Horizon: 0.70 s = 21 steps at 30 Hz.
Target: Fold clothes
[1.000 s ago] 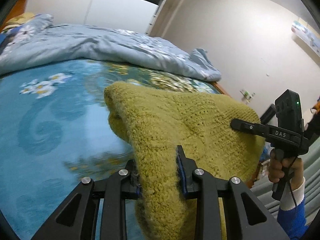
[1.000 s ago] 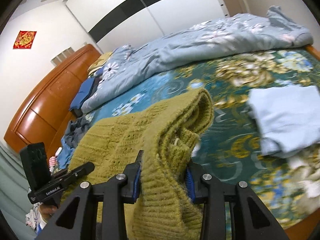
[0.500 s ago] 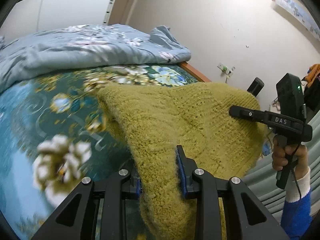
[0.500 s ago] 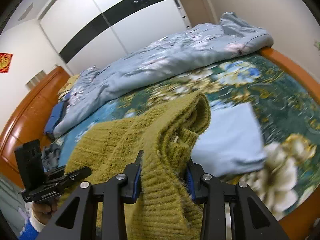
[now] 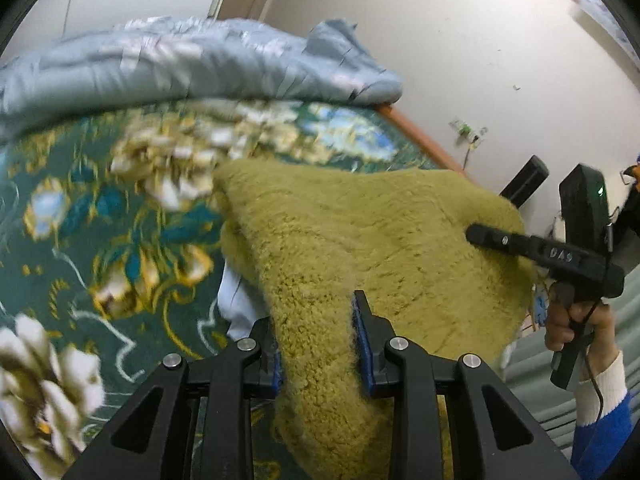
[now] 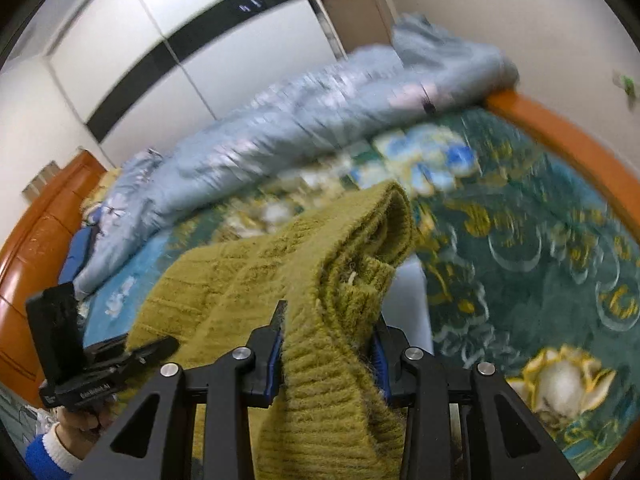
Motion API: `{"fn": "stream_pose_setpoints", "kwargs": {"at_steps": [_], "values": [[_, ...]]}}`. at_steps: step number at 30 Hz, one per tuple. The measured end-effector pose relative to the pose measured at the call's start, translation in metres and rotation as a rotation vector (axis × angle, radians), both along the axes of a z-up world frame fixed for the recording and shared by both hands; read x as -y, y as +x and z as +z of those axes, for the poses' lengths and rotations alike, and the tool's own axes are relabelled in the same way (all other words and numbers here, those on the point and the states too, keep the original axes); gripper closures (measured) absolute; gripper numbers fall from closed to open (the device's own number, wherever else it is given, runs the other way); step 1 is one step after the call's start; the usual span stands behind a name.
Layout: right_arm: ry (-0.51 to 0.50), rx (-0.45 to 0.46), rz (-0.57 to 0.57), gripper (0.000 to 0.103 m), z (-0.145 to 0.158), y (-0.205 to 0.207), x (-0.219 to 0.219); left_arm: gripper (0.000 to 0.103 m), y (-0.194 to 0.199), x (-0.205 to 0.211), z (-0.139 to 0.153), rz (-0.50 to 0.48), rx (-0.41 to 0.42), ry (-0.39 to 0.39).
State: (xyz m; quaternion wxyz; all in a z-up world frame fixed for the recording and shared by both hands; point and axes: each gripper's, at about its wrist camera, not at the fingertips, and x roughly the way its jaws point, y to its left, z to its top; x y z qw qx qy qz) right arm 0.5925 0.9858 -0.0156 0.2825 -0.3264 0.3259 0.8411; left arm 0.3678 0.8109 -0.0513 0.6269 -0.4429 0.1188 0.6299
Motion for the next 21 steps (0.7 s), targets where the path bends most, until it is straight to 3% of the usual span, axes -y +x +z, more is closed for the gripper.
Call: {"fn": "stream_pose_setpoints", "kwargs": {"at_steps": [2, 4, 7, 15, 21], "values": [[-0.041, 0.031, -0.014, 0.064, -0.029, 0.003, -0.008, 0.071, 0.0, 0.001, -0.01, -0.003, -0.001, 0.0], [-0.079, -0.018, -0.033, 0.062, -0.047, 0.013, -0.014, 0.069, 0.0, 0.002, -0.014, -0.005, -0.003, 0.005], [-0.092, -0.066, -0.052, 0.061, -0.052, 0.021, -0.015, 0.067, 0.004, 0.001, -0.007, -0.005, -0.033, -0.011], [0.027, -0.002, -0.074, 0.054, -0.019, 0.025, 0.007, 0.062, 0.006, 0.018, 0.025, 0.089, -0.162, -0.022], [0.254, 0.073, -0.16, 0.05, 0.03, 0.044, 0.044, 0.062, 0.031, 0.039, 0.052, 0.135, -0.282, 0.06]]}}
